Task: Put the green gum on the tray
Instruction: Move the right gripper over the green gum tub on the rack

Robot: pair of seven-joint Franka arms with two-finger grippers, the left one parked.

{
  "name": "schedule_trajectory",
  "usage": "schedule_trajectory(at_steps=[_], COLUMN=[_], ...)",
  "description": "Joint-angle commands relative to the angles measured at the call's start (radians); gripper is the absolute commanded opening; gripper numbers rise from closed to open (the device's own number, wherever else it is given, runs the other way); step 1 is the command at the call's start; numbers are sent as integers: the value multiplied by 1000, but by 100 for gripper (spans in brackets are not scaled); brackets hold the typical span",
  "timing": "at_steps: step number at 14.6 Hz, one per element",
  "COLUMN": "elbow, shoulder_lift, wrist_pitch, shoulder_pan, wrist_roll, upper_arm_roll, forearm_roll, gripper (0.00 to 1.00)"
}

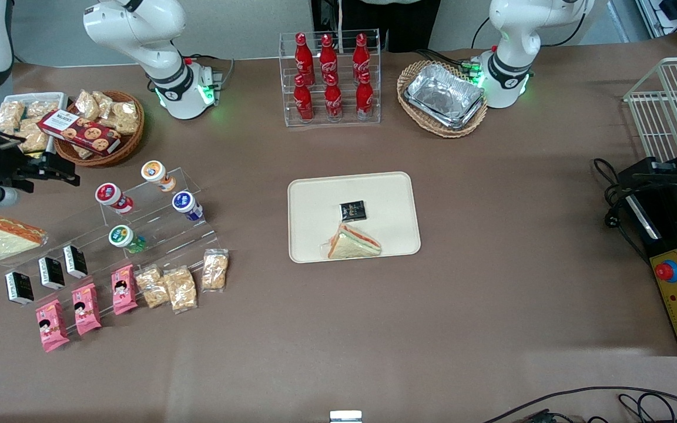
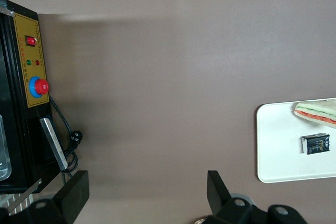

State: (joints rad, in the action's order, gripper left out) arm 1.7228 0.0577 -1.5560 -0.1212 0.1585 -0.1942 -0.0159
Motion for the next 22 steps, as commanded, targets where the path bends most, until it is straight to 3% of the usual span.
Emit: schedule_trajectory(at_steps=[1, 7, 14, 22], elbow=[99, 159, 388, 425], shoulder_lift=[86, 105, 88, -105], wrist_pitch=[-27, -102, -412, -630], shoulder_pan=[8, -14, -37, 0], wrist_roll=[27, 19, 29, 55], upper_arm_roll=[-5, 5, 6, -8], forearm_roll=[-16, -13, 17, 19], gripper=[100, 100, 100, 100])
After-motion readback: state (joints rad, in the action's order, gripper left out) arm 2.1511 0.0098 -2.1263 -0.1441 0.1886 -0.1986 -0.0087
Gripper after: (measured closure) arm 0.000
